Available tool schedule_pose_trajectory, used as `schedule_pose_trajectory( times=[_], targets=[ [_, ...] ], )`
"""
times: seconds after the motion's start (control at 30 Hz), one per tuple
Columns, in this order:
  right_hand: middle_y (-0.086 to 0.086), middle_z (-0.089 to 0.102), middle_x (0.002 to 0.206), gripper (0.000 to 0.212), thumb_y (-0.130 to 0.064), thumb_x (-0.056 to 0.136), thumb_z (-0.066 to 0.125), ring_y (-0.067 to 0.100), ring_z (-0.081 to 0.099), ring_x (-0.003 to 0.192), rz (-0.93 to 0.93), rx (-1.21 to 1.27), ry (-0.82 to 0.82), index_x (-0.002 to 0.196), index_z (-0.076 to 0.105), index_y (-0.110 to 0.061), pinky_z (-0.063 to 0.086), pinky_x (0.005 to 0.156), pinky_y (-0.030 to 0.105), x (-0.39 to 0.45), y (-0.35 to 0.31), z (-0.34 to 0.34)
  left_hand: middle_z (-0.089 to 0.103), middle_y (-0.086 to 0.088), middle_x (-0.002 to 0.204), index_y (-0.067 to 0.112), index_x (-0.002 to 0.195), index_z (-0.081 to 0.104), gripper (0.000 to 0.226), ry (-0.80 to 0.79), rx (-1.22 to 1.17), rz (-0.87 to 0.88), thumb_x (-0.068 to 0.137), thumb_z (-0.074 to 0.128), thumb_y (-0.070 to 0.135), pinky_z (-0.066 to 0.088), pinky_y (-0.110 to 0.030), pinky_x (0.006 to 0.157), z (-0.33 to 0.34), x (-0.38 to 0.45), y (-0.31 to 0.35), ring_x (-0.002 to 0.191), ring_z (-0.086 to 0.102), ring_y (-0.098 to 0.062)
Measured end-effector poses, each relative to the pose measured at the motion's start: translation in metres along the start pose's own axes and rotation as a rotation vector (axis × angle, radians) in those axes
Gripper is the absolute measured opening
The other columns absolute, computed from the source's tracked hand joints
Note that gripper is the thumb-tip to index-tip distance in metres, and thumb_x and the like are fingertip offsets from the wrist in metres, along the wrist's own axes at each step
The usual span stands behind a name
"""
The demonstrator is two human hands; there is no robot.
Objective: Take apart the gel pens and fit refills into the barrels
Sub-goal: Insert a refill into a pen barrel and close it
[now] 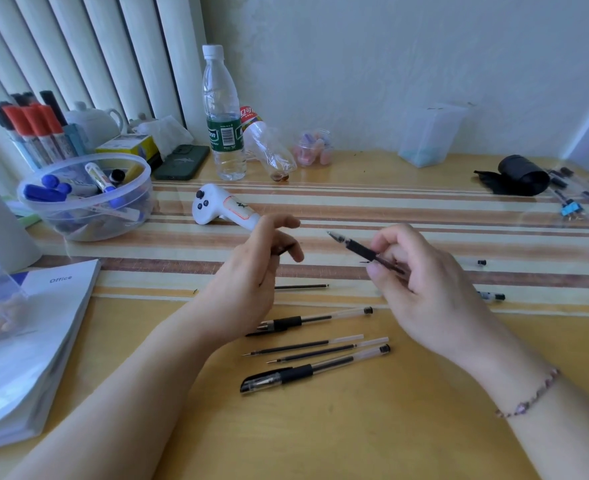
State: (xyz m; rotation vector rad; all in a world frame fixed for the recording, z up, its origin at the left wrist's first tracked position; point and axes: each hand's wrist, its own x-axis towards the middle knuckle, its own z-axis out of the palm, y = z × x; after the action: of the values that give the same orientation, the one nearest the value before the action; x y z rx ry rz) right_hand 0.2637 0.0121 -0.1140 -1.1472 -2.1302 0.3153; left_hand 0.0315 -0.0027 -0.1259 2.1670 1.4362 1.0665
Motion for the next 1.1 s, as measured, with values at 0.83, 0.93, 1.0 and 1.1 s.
schedule_pose_trajectory(
  times=[0.83,0.93,1.0,1.1],
  targets=[
    [-0.009,0.07,0.09,0.016,-0.019,0.088,0.065,0.014,0.059,0.08,-0.068,-0.099,0.158,0.102,0.074,-0.02,0.05,0.07,0.047,0.002,0.006,-0.003,0.062,0.005,0.07,0.021,0.1,0.066,0.008,0.068,0.073,0.08,0.093,0.062,0.022,0.043,-0.022,0.059,0.006,0.002,-0.003,0.066,0.054,-0.015],
    [-0.009,0.07,0.088,0.015,-0.017,0.088,0.067,0.013,0.056,0.077,-0.06,-0.115,0.165,0.101,0.074,-0.019,0.05,0.069,0.046,0.002,0.006,-0.003,0.062,0.002,0.068,0.02,0.102,0.066,0.01,0.113,0.061,0.064,0.092,0.062,0.023,0.045,-0.025,0.058,0.005,0.003,-0.004,0.064,0.055,-0.016],
    [-0.009,0.071,0.091,0.016,-0.018,0.088,0.066,0.016,0.06,0.082,-0.057,-0.114,0.137,0.102,0.074,-0.019,0.05,0.071,0.047,0.002,0.006,-0.002,0.062,0.001,0.068,0.02,0.102,0.066,0.011,0.11,0.054,0.064,0.093,0.062,0.023,0.046,-0.027,0.059,0.005,0.002,-0.004,0.063,0.055,-0.017],
    [-0.009,0.071,0.094,0.017,-0.02,0.088,0.065,0.019,0.063,0.089,-0.061,-0.102,0.112,0.103,0.074,-0.02,0.05,0.075,0.048,0.003,0.005,-0.004,0.063,0.003,0.072,0.023,0.101,0.066,0.009,0.082,0.054,0.076,0.092,0.063,0.025,0.046,-0.027,0.062,0.006,0.002,-0.004,0.067,0.055,-0.017]
  ],
)
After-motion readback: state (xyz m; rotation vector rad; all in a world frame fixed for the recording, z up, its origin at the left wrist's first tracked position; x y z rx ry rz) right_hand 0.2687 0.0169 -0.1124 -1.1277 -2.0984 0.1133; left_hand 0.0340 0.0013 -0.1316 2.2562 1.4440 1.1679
